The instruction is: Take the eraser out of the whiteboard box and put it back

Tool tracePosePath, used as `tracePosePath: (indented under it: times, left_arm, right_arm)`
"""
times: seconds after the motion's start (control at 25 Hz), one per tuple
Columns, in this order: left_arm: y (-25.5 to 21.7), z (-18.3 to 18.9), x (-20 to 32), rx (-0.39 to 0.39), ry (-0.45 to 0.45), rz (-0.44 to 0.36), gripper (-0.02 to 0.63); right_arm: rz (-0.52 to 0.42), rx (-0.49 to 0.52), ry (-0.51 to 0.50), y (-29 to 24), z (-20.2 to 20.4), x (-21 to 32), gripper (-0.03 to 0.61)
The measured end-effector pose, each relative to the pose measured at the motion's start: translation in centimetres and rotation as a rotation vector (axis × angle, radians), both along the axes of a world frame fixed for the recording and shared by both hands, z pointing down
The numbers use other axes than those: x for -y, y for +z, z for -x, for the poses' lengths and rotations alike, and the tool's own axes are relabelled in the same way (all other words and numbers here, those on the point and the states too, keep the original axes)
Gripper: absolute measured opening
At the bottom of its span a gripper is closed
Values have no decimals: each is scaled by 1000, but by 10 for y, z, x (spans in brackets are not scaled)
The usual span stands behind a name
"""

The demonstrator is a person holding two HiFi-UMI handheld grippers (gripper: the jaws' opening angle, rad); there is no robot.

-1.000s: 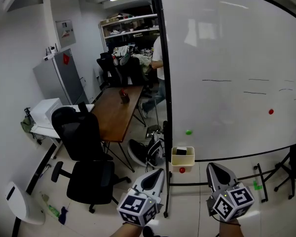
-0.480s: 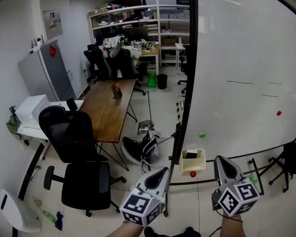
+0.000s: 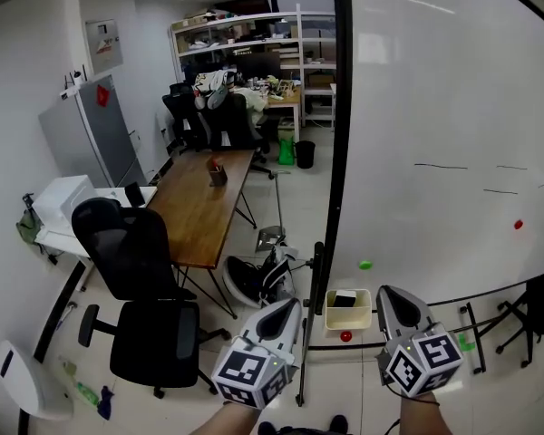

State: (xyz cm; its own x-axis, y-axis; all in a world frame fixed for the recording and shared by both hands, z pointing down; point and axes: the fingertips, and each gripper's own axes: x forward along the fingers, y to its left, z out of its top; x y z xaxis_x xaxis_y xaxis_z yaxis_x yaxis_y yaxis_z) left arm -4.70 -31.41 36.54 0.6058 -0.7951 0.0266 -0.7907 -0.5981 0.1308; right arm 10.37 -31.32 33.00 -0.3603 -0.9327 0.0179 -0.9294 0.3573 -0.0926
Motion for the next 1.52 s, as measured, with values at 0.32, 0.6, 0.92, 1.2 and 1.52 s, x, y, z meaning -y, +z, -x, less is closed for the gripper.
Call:
tracePosePath:
  times: [0.32,0.6,0.92,1.2,1.52]
  left_arm:
    - [2,-11,37,-2,-26,1,25]
    - [3,-13,65,-2,-43,-2,26]
    - [38,-19,94,19,-50,66,25]
    - [90,-36,109,81,1,128,26]
    - [133,-36,122,118,-8,197,26]
  right_arm:
    - [33,-16,-8,12,-7,48,22]
    - [63,-14,-14,24,-8,79,101]
    - [230,-47,5,98,2,114,198]
    - [401,-87,42,168,5,135,236]
    - [490,-109,69,204,8,143,270]
